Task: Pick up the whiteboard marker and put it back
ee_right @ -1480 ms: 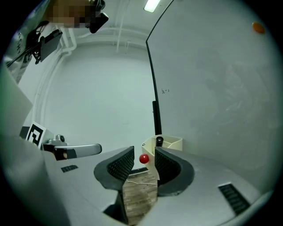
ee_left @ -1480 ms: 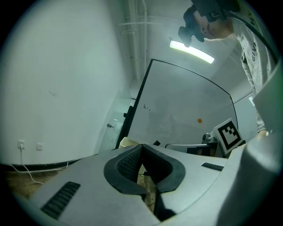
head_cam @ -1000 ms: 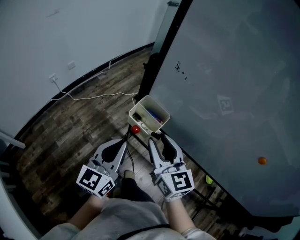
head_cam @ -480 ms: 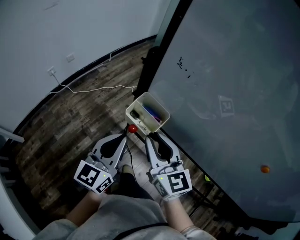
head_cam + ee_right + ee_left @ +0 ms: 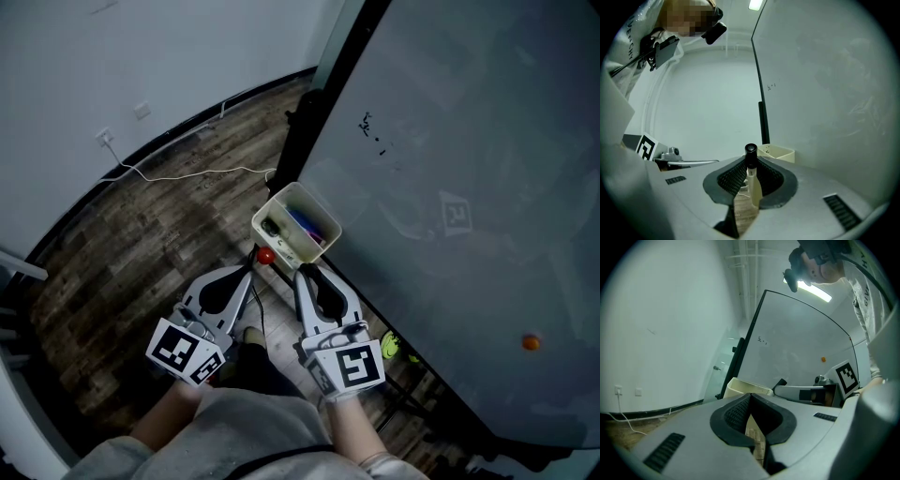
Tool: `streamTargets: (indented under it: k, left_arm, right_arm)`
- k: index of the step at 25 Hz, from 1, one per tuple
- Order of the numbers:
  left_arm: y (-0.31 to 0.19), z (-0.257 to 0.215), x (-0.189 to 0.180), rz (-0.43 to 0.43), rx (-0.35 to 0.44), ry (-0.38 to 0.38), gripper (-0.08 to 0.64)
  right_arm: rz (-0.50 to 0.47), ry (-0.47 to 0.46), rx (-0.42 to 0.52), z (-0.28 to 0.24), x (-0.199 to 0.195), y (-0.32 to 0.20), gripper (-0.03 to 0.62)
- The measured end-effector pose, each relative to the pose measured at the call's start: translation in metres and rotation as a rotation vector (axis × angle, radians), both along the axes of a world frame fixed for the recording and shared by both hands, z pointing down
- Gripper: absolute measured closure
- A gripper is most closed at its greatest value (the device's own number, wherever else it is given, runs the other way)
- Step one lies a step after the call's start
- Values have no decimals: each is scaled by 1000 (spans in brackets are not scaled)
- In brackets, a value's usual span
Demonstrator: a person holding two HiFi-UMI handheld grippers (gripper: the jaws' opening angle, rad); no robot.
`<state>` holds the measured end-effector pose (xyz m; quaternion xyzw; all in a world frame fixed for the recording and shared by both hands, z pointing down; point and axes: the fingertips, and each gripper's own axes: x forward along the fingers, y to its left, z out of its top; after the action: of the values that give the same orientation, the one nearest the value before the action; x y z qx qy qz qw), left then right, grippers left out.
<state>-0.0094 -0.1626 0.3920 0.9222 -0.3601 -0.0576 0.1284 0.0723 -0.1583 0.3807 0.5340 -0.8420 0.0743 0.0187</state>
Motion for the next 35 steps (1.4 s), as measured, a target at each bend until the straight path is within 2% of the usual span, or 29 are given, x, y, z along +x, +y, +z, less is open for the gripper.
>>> streamTargets:
  k: [7,15,35]
  left_arm:
    - [2,-3,-3,-4,6,4,546]
    - [5,-8,0,3,22,7,546]
    - [10,-24,-6,-6,59,3,546]
  right_arm:
    - [-14,-27,47,-18,-1,0,518]
    - [10,-15,43,-29,10,2,517]
    - [4,-28,108,-75,11,11,517]
